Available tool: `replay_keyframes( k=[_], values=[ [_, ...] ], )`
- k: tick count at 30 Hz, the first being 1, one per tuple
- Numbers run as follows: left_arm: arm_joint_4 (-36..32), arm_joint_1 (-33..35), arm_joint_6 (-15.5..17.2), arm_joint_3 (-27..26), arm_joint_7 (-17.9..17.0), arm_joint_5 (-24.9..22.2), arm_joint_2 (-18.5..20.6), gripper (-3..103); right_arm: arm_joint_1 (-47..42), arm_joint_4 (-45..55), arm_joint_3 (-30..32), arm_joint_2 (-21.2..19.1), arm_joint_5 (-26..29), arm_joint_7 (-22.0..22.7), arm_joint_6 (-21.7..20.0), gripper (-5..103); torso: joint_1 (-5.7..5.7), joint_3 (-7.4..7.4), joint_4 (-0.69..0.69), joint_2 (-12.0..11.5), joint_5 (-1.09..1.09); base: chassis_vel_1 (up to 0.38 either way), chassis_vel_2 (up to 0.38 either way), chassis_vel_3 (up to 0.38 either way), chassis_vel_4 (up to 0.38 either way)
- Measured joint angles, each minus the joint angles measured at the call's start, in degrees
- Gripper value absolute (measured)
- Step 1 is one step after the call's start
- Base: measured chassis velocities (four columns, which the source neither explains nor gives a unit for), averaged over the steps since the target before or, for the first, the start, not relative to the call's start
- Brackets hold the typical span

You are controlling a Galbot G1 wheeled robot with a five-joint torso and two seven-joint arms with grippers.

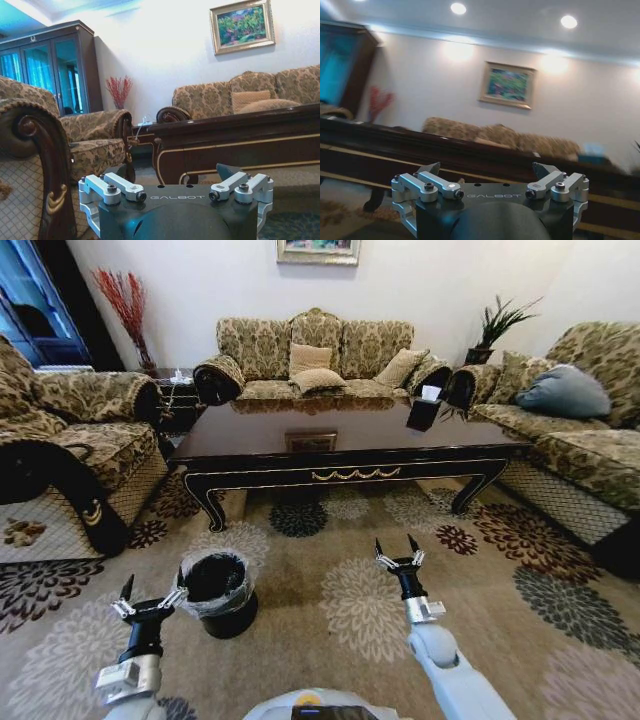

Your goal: Move to the front of the table and pick up the trash from the floor, then place it into the trash bin.

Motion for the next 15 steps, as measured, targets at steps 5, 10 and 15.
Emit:
replay_keyframes(
  k=[5, 10, 15],
  values=[
    [0.6, 0.7, 0.0, 0.1, 0.1, 0.4, 0.2, 100, 1.3, 0.4, 0.8, -4.9, -2.7, -1.3, 0.2, 100, 0.00, 0.00, 0.02, 0.0, -0.01, 0.000, 0.000, 0.000, 0.000],
    [0.0, 0.5, 1.2, 1.1, -0.3, 0.7, 0.8, 100, 2.8, -0.1, -0.5, -6.8, 0.8, -0.2, -0.7, 100, 0.00, 0.00, 0.02, 0.0, 0.00, 0.000, 0.000, 0.000, 0.000],
    [-0.4, -2.0, 2.5, 1.6, -0.2, 1.8, 0.5, 100, 3.0, 0.1, -1.5, -6.2, 2.7, 0.0, -0.9, 100, 0.00, 0.00, 0.00, 0.0, 0.00, 0.000, 0.000, 0.000, 0.000]
  ],
)
